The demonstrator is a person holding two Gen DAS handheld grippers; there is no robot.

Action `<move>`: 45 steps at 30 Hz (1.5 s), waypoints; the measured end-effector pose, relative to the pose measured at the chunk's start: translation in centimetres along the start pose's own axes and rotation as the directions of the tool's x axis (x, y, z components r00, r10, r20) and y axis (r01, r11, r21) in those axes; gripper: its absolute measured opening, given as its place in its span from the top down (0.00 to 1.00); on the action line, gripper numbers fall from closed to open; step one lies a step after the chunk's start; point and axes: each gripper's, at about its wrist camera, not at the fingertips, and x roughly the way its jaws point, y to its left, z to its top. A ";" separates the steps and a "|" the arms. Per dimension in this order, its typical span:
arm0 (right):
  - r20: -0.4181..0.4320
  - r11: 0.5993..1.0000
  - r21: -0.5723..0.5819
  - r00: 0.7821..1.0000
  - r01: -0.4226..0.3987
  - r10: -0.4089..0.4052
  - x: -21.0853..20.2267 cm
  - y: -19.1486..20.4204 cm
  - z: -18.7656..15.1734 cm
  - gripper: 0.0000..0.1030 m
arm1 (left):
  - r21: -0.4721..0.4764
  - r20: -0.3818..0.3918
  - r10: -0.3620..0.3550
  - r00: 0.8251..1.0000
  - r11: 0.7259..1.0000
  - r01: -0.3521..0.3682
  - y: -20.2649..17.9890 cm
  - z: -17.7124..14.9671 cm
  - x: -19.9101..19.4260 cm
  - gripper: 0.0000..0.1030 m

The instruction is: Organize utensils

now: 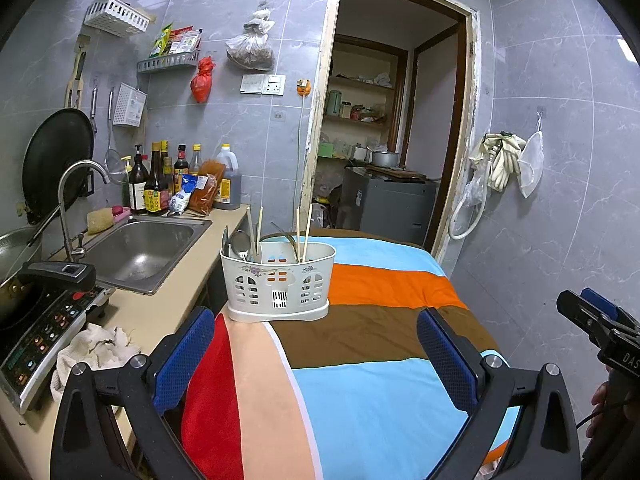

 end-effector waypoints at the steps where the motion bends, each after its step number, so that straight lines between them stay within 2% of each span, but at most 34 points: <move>1: 0.000 1.000 0.001 1.000 0.000 0.000 0.0 0.1 0.0 0.02 | 0.000 -0.001 0.000 1.000 1.000 0.000 0.0 0.0 0.0 0.01; 45: -0.004 1.000 -0.015 1.000 0.001 -0.001 0.4 0.9 -0.3 0.02 | -0.004 -0.009 0.005 1.000 1.000 -0.005 0.7 0.6 0.5 0.01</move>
